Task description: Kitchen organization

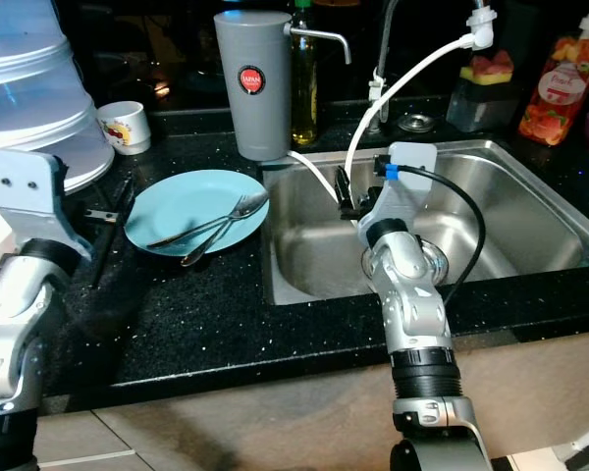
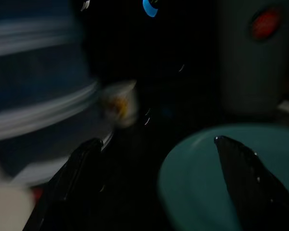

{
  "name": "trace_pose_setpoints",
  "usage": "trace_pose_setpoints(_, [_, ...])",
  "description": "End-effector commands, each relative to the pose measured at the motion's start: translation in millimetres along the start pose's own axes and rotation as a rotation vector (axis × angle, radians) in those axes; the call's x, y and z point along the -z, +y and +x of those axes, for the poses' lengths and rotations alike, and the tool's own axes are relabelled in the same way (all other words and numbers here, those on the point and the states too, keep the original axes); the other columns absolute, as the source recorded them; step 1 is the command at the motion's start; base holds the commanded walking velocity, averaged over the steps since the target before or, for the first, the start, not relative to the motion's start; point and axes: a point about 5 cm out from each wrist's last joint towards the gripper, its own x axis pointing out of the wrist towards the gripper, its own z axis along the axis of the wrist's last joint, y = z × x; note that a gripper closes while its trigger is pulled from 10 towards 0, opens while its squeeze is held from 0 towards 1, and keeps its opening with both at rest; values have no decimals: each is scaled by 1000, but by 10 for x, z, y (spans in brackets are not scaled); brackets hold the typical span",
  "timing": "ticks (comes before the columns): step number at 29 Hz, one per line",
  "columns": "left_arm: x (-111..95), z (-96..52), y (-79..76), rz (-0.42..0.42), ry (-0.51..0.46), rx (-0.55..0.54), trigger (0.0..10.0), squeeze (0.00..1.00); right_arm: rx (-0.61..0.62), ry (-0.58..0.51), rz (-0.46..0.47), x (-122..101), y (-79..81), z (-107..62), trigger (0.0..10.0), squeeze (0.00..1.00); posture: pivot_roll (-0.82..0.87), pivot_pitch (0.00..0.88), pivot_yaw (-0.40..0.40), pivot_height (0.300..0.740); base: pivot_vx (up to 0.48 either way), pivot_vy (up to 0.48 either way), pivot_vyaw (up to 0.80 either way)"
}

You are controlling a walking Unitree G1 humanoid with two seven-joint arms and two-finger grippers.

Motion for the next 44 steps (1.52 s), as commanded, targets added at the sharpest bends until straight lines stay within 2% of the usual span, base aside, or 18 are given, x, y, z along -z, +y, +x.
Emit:
trace_pose_setpoints(1, [78, 5, 122, 39, 92, -69, 10000, 0, -29, 28, 8, 16, 56, 21, 10000, 0, -2, 71, 6, 740, 0, 0, 0])
trace_pose_setpoints(3, [91, 18, 126, 47, 120, -67, 10000, 0, -38, 33, 5, 21, 65, 22, 10000, 0, -3, 71, -1, 740, 0, 0, 0])
trace_pose_setpoints(7, [81, 76, 27, 21, 215, -22, 10000, 0, -64, 43, -1, 30, 98, 26, 10000, 0, -5, 72, 2, 740, 0, 0, 0])
trace_pose_setpoints(8, [84, 80, 16, 13, 239, -22, 10000, 161, -66, 45, -1, 30, 100, 25, 10000, 0, -5, 72, 2, 740, 0, 0, 0])
trace_pose_setpoints(9, [85, 84, 11, 6, 257, -24, 10000, 867, -68, 46, -1, 31, 103, 24, 10000, 0, -5, 72, 2, 740, 0, 0, 0])
trace_pose_setpoints(10, [85, 84, 11, 6, 257, -24, 10000, 867, -68, 46, -1, 31, 103, 24, 10000, 0, -5, 72, 2, 740, 0, 0, 0])
trace_pose_setpoints(11, [90, 97, -10, -4, 286, -14, 10000, 1000, -74, 49, -2, 31, 106, 20, 10000, 0, -6, 68, -1, 740, 0, 0, 0])
trace_pose_setpoints(15, [111, 112, -49, 1, 322, 16, 10000, 1000, -83, 52, -3, 29, 117, 16, 10000, 0, -8, 66, -1, 740, 0, 0, 0])
trace_pose_setpoints(16, [119, 113, -62, -3, 334, 24, 10000, 663, -86, 52, -3, 27, 121, 16, 10000, 0, -9, 63, -2, 740, 0, 0, 0])
trace_pose_setpoints(17, [119, 113, -62, -3, 334, 24, 10000, 663, -86, 52, -3, 27, 121, 16, 10000, 0, -9, 63, -2, 740, 0, 0, 0])
trace_pose_setpoints(18, [128, 112, -81, -15, 354, 34, 10000, 0, -89, 51, -3, 23, 123, 17, 10000, 0, -9, 60, -2, 740, 0, 0, 0])
trace_pose_setpoints(23, [184, 110, -109, -48, 445, 45, 10000, 0, -101, 48, -3, 1, 136, 32, 10000, 0, -9, 52, -5, 740, 0, 0, 0])
trace_pose_setpoints(31, [221, 114, -105, -77, 493, 50, 10000, 0, -111, 47, -3, -6, 152, 34, 10000, 0, -9, 50, -5, 740, 0, 0, 0])
trace_pose_setpoints(44, [390, 83, -126, -148, 634, 65, 10000, 0, -114, 46, -6, -20, 146, 34, 10000, 0, -10, 62, -4, 740, 0, 0, 0])
